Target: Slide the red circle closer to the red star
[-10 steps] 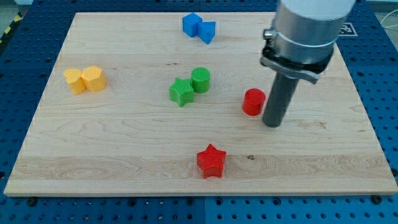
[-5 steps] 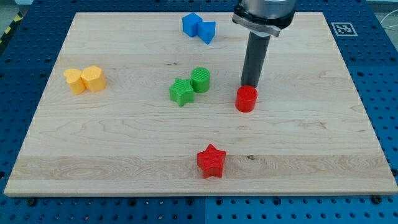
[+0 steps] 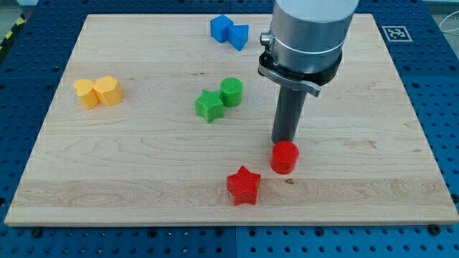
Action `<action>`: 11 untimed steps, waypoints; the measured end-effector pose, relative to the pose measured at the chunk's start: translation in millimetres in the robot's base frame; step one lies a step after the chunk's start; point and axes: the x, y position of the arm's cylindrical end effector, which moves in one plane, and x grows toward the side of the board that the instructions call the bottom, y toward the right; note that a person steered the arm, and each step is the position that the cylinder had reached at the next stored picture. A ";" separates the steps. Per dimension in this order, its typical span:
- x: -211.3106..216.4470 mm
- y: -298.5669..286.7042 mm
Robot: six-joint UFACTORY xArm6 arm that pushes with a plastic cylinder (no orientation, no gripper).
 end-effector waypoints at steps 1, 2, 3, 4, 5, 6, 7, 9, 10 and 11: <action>-23.1 8.0; -24.8 23.0; -19.7 35.4; -1.2 40.3; 10.1 38.6; 46.7 24.0; 47.2 23.1; 50.2 9.9; 66.3 -2.6; 79.9 -11.2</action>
